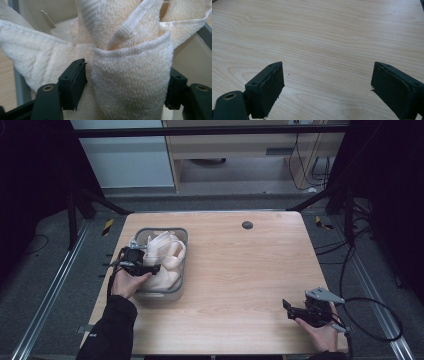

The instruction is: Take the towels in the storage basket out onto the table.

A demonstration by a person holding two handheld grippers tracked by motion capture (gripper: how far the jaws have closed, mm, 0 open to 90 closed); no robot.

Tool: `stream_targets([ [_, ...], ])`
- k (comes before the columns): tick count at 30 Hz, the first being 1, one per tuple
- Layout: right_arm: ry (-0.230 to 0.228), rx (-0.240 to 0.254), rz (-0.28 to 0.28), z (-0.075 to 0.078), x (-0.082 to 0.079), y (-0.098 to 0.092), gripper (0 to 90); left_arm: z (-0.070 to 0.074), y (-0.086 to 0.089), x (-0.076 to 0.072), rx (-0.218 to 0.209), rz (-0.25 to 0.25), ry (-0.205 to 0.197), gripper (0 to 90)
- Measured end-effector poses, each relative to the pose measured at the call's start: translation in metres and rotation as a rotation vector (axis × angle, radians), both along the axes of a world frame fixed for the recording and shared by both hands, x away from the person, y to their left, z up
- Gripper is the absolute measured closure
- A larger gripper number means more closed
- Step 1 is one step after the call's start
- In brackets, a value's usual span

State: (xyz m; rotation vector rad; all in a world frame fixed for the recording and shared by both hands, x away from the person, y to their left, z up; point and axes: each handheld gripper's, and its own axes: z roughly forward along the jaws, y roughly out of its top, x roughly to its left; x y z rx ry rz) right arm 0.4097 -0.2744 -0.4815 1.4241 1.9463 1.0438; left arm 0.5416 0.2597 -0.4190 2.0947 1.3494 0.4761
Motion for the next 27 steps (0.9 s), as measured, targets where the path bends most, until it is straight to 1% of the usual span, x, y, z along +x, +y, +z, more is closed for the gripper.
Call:
stream_targets([
  [2, 0.003, 0.007, -0.001, 0.000, 0.000, 0.000, 11.2, -0.001, 0.000, 0.000, -0.001, -0.002, 0.001, 35.6],
  [3, 0.001, 0.006, 0.000, 0.000, 0.000, 0.000, 11.2, -0.001, 0.000, 0.001, -0.004, -0.001, 0.005, 35.6],
  [4, 0.004, 0.004, 0.000, 0.000, 0.000, 0.000, 11.1, -0.001, 0.000, 0.001, -0.005, 0.003, 0.009, 39.5],
  [5, 0.004, 0.004, 0.000, 0.000, 0.000, 0.000, 11.1, -0.001, 0.000, 0.001, -0.005, 0.003, 0.009, 41.4],
  [7, 0.001, -0.003, 0.002, 0.000, 0.001, 0.000, 11.0, -0.001, -0.001, 0.001, 0.008, 0.000, 0.011, 45.1],
  [10, 0.005, 0.006, 0.000, 0.000, 0.000, 0.000, 10.9, -0.001, -0.001, 0.001, 0.009, 0.006, 0.014, 47.8],
  [12, 0.003, 0.007, 0.001, 0.001, 0.000, 0.000, 10.5, -0.001, -0.001, 0.001, 0.011, 0.011, 0.014, 53.8],
  [13, 0.003, 0.007, 0.001, 0.001, 0.000, 0.000, 10.5, -0.001, 0.000, 0.001, 0.012, 0.013, 0.017, 53.8],
  [14, 0.002, 0.003, 0.001, 0.000, 0.000, -0.001, 10.4, -0.001, 0.000, 0.001, 0.012, 0.016, 0.016, 56.6],
  [15, 0.002, 0.003, 0.001, 0.000, 0.000, -0.001, 10.4, -0.001, -0.001, 0.001, 0.013, 0.017, 0.015, 56.6],
  [16, 0.001, 0.001, 0.002, 0.000, 0.000, -0.001, 10.3, 0.000, -0.001, 0.000, 0.018, 0.017, 0.012, 59.0],
  [21, 0.002, 0.001, 0.002, 0.000, 0.001, -0.001, 10.3, 0.004, -0.001, -0.001, 0.028, 0.020, 0.009, 62.1],
  [24, 0.007, 0.006, 0.001, 0.001, 0.000, 0.000, 10.2, 0.009, -0.001, -0.004, 0.028, 0.018, -0.007, 62.7],
  [27, 0.007, 0.000, 0.002, 0.000, 0.000, -0.001, 10.2, 0.014, -0.001, -0.006, 0.028, 0.015, -0.019, 63.2],
])
